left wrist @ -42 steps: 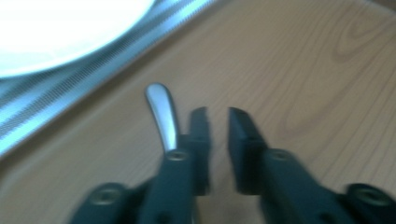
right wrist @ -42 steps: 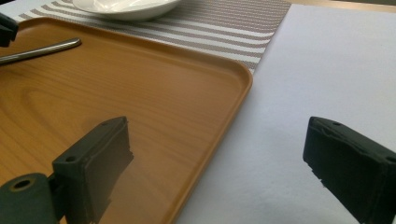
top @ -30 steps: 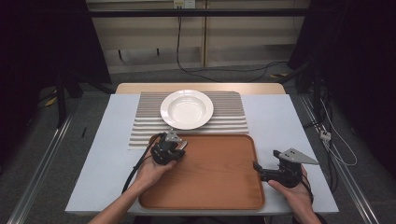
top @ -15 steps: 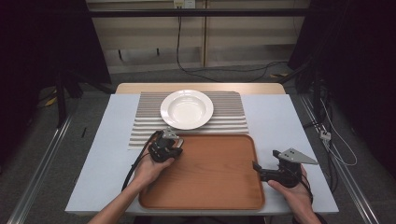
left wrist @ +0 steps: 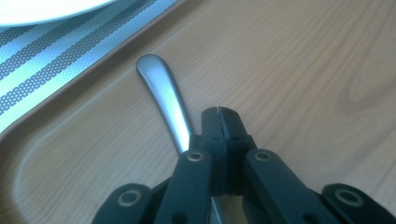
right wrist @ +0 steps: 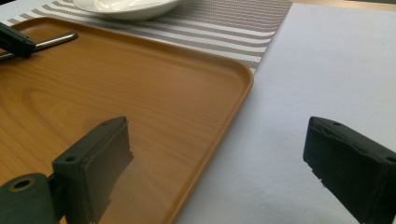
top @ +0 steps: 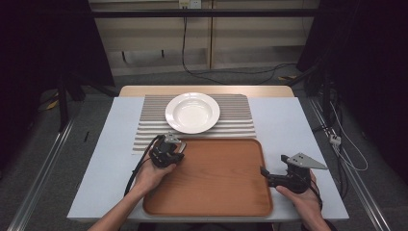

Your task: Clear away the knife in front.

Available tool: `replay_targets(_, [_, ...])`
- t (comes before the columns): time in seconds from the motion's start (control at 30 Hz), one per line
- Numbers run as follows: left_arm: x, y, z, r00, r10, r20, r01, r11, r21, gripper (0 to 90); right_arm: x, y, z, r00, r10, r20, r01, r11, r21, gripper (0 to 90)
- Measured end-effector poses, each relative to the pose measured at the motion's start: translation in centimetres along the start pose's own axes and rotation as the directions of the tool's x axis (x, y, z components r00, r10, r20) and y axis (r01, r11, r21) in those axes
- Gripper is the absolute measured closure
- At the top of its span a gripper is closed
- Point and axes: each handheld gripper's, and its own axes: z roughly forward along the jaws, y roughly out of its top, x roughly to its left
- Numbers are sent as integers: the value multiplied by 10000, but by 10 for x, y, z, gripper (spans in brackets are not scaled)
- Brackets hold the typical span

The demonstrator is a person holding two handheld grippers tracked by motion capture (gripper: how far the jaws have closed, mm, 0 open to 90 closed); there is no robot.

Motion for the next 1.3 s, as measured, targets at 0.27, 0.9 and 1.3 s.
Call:
replay_targets(0.27, [3, -4, -4, 9996, -177, -213, 177, 9998, -40, 900, 0, 0, 0, 10000, 14, -5, -14, 10000, -2, 71])
replay_targets(0.9, [6, -10, -11, 9991, -311, -296, 316, 9993, 187, 900, 0, 0, 0, 10000, -22, 55, 22, 10000, -5, 72])
replay_targets(1.3, [7, -14, -16, 9978, -414, -519, 428, 9987, 264, 900, 1, 1, 1, 10000, -9, 4, 9, 10000, -12, 72])
